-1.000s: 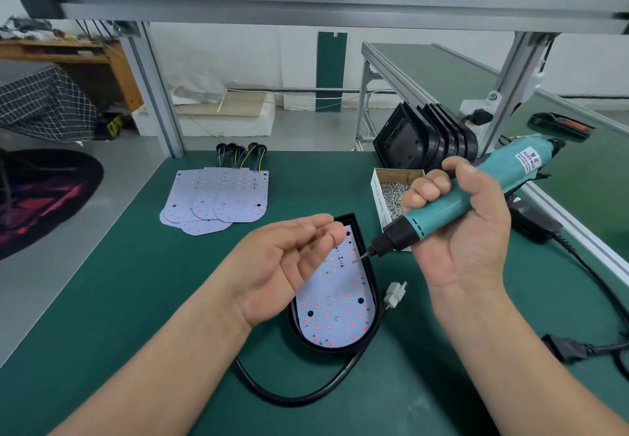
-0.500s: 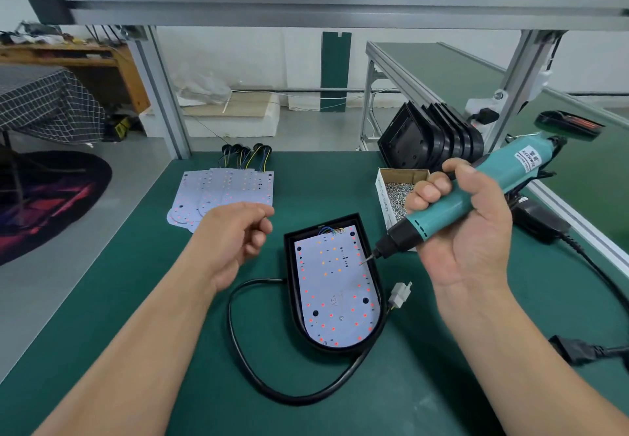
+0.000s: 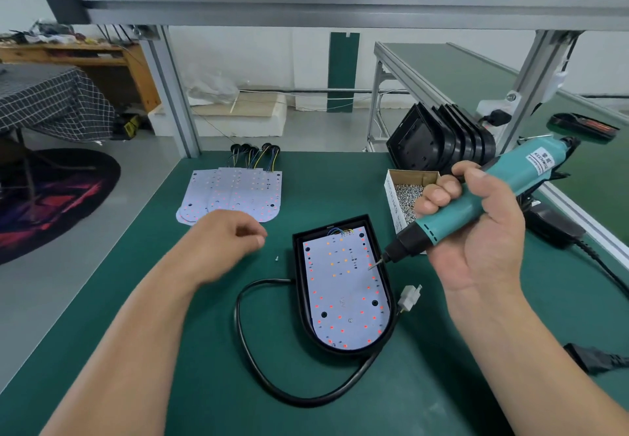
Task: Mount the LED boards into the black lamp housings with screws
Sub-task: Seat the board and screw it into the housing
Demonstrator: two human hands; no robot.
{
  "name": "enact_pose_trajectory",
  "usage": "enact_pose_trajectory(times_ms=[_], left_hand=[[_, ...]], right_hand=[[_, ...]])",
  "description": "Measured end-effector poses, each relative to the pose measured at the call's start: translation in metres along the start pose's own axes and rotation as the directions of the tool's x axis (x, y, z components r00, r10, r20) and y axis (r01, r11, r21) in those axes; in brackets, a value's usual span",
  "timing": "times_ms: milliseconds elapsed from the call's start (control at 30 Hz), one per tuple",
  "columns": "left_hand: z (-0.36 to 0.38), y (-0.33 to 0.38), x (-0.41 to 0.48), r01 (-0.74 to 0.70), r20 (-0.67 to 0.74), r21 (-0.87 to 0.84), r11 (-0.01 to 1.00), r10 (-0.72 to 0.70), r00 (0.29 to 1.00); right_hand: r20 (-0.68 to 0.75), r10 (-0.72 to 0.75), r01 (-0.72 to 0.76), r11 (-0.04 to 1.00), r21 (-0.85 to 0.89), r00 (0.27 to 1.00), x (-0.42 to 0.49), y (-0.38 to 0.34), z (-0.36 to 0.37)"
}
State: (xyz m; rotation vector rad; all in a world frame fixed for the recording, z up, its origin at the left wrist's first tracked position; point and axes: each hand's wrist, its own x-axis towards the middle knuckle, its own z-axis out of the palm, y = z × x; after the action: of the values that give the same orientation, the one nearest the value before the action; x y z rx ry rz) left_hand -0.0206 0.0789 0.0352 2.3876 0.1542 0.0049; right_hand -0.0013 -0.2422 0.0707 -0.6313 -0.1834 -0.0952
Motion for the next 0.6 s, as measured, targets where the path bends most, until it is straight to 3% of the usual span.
enact_pose_trajectory(times_ms=[100, 300, 433, 500, 567, 600], left_hand=[[0.009, 0.009, -0.005, -0.030, 0.096, 0.067, 0.997, 0.023, 0.995], [0.021, 0.017, -0.006, -0.078, 0.083, 0.184, 0.980, 0.064, 0.995], [0.021, 0.013, -0.006, -0.078, 0.046, 0.171, 0.982, 0.071, 0.996], [0.021, 0.016, -0.008, -0.091, -0.017, 0.047, 0.995, 0.092, 0.996], [0.024, 0.028, -0.013, -0.108, -0.081, -0.267, 0.958, 0.089, 0.993], [0.026, 0.038, -0.018, -0.107, -0.066, -0.473, 0.875, 0.086, 0.994]], right_hand=[[0.001, 0.004, -0.004, 1.000, -0.009, 1.000, 0.000, 0.000, 0.000], [-0.012, 0.000, 0.000, 1.000, -0.012, 1.000, -0.001, -0.001, 0.001], [-0.007, -0.003, 0.003, 1.000, -0.016, 1.000, -0.002, -0.001, 0.002], [-0.007, -0.011, 0.011, 1.000, -0.008, 1.000, -0.002, -0.001, 0.003], [-0.016, -0.018, 0.018, 1.000, 0.008, 1.000, -0.002, -0.001, 0.005], [-0.021, -0.021, 0.022, 1.000, 0.022, 1.000, -0.002, -0.002, 0.006]])
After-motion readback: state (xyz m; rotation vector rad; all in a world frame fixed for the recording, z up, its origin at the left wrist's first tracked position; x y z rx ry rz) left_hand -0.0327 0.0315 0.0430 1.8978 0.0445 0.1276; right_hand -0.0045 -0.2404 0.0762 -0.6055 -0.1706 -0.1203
